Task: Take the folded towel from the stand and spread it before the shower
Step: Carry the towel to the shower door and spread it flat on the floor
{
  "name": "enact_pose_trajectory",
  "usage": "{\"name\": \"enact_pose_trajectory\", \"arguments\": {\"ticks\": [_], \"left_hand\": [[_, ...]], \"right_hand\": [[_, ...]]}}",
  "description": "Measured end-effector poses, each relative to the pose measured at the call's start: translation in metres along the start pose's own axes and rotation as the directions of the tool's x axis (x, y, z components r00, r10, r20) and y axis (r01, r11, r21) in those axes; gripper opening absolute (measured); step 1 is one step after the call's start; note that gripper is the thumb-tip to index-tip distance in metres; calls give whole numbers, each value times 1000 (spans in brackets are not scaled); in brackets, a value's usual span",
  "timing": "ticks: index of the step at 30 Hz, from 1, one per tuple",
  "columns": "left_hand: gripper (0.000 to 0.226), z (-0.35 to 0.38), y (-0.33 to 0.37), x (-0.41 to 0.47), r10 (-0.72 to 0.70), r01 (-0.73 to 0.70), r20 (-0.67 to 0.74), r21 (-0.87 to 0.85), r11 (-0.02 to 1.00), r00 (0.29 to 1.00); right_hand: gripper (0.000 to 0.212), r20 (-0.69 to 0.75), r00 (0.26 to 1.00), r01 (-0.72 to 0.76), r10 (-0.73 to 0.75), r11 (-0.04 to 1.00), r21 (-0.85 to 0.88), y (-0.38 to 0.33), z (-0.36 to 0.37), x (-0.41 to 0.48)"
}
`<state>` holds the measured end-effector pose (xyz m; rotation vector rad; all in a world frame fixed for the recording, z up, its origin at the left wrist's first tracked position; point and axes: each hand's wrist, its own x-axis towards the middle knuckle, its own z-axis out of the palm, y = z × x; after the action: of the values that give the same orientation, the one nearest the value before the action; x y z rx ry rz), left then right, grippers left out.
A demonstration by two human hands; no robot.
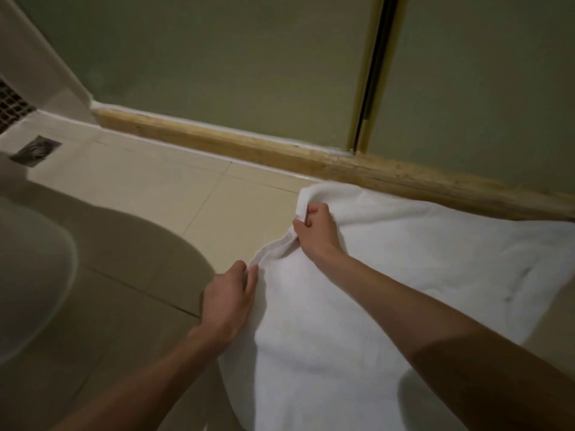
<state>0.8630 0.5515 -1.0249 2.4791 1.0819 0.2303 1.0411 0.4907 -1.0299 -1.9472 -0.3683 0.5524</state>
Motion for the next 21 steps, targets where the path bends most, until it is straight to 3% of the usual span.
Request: {"name": "enact_pose_trajectory", "arguments": {"ticks": [6,10,13,21], "left_hand": [[11,17,2,2,-37,32,41,112,993,998],[64,28,12,1,163,-164,26,279,946,986],[66,37,27,-4,316,-346,147,287,893,937],[66,64,60,-16,387,-468,330,215,857,861]], "right_hand": [[22,115,993,40,-35,998,-46,8,-5,-2],[23,188,968,205,-167,957,-206,18,-16,-16],[26,251,936,311,-248,915,-256,23,-27,-21],[32,287,927,346,-241,846,-407,36,-81,-35]]}}
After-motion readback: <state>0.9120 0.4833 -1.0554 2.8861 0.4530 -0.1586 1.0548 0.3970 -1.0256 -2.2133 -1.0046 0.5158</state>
